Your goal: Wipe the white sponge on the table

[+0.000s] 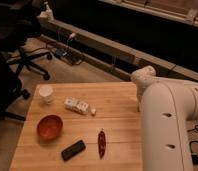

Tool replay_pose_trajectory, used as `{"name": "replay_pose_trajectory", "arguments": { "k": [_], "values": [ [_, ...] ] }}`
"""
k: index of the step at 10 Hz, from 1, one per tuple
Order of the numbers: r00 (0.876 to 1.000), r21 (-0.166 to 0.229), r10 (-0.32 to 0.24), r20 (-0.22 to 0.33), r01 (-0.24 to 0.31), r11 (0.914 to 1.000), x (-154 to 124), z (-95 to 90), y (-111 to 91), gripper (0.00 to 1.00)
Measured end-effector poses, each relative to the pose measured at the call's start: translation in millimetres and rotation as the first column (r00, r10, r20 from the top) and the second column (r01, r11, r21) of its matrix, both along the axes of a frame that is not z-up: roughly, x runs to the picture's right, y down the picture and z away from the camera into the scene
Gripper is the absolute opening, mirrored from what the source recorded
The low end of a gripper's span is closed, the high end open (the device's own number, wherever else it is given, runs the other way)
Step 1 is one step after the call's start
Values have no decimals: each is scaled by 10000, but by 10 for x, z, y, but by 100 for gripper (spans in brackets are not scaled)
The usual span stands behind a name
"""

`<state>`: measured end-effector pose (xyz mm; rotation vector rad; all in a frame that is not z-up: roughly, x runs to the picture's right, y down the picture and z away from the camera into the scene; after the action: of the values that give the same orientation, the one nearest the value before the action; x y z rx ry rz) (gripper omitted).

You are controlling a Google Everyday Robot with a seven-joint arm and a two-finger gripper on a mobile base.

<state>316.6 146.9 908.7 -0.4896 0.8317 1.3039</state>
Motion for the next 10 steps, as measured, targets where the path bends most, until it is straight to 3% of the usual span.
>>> {"name": "replay_pose_trajectory", "arguments": {
  "k": [2,4,6,7,10],
  "values": [
    [9965,-532,-342,762,384,9978,-259,-211,317,18],
    [9786,-841,-894,1853,1064,9908,-643,-452,596,18],
    [9466,-960,-1370,2918,1715,9805,-1057,-656,788,18],
    [9125,-903,-1691,3725,2170,9720,-1413,-763,871,18],
    [8508,-470,-2179,4782,2726,9610,-2062,-740,843,18]
  ]
}}
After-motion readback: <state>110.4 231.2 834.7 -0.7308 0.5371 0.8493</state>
